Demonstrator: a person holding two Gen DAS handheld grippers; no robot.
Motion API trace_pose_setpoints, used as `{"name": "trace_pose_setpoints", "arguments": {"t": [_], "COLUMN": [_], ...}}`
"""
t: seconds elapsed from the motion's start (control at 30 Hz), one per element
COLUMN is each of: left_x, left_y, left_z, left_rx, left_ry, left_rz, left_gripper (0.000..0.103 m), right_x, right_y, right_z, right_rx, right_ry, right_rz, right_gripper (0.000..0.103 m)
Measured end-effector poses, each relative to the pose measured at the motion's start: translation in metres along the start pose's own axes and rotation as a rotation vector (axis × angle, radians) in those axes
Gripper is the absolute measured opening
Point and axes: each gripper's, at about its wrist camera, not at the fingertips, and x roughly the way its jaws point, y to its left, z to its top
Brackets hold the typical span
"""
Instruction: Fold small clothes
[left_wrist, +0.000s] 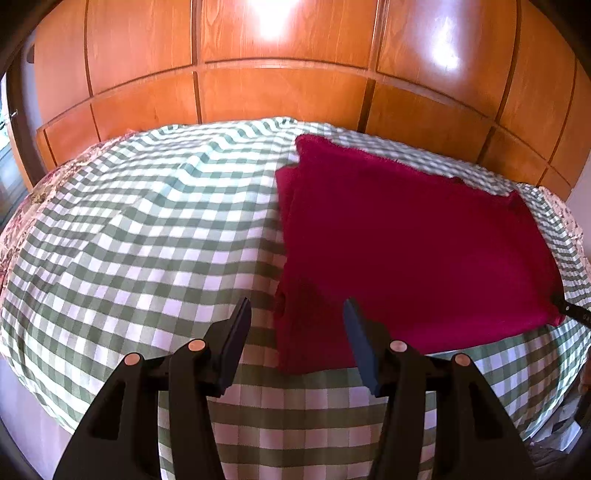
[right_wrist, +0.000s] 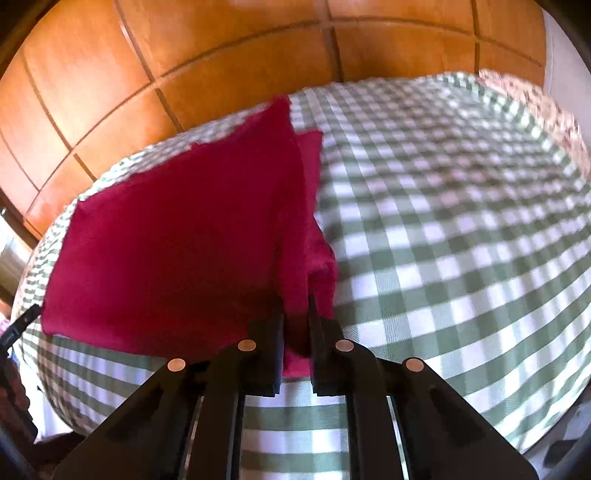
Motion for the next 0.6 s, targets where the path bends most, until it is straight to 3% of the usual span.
{"name": "trace_pose_setpoints", "arguments": {"t": [0.07,0.13,0.23,0.53,0.57,0.6], "left_x": [-0.001,-0.003,0.001,0.052,0.057,0.064], "left_y": [0.001,0.006,0.024,0.04,0.04,0.039], "left_z": [-0.001,0.003,0.016,0.063,0.065,0.068], "left_rx": [-0.001,-0.012,-0.097,-0.179,-0.184,-0.192], "left_ry": [-0.002,-0.015,-0.017,0.058,0.066,0.078], "left_rz": [0.003,-0.001,-0.041,-0.183,-0.185,-0.195], "left_gripper": [0.052,0.06,0.063,0.061,0.059,0.051], "right_x": [0.001,0.0,0.0,-0.001,0.0,0.0], "right_y": [-0.002,-0.001,-0.001,-0.001,-0.001,-0.001], "right_z": [-0.001,-0.002,-0.002,-0.005,-0.005,-0.005], "right_rx": [0.024,0.015,0.017,0.029,0.034,0.035], "right_ry": [-0.012,-0.015,-0.016,-0.033,-0.033,-0.034], "right_rz": [0.014,0.014,0.017,0.014,0.017,0.018], "right_gripper": [0.009,0.009,0.009,0.009,0.009,0.01]}}
